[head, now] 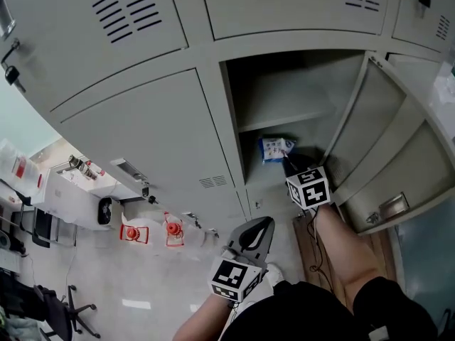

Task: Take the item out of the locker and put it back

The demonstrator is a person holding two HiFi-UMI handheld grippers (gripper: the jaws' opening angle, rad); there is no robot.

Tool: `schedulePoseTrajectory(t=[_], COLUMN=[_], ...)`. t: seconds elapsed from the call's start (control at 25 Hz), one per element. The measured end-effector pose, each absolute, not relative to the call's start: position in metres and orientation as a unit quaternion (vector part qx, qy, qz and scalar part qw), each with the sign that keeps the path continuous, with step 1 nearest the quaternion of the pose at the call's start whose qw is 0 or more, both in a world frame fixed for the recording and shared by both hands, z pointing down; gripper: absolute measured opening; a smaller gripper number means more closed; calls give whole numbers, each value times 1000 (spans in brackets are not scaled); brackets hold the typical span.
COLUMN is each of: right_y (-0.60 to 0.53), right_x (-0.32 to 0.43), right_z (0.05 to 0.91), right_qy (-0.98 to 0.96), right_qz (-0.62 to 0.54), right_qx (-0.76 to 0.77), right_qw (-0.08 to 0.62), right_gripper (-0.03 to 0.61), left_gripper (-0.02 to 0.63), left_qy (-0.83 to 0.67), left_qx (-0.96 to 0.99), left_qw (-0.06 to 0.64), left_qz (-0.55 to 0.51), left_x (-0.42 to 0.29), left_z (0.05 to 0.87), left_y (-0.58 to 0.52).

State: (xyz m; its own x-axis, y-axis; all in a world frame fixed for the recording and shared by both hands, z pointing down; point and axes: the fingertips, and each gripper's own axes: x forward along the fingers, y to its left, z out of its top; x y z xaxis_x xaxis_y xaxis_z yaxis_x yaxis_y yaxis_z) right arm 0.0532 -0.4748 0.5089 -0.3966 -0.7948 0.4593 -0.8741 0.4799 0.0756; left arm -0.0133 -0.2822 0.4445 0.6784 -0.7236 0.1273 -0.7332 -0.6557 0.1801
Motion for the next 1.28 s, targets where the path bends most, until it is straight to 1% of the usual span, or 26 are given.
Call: schedulePoseTrajectory(t=[0.44,0.64,1.0,1.28], right_y=[-495,-497,-491,-477], right_x=[46,47,46,47], right_z=[529,533,530,519], right_qy=[-825,-819,-820,-821], right_qz=[101,104,108,101], right_qx=[490,492,495,504], right_qw=[264,278,264,249], right_gripper=[98,112,187,196], left_gripper=[23,21,23,22], left_qy=[-404,-406,-409,-411], left_qx=[907,906,904,904], left_qw=[118,119,122,112], left_qz=[23,22,26,29], left_x=[-20,-22,-25,-28], left_z=[451,450,451,446], left_y=[-293,-294,-282,-267])
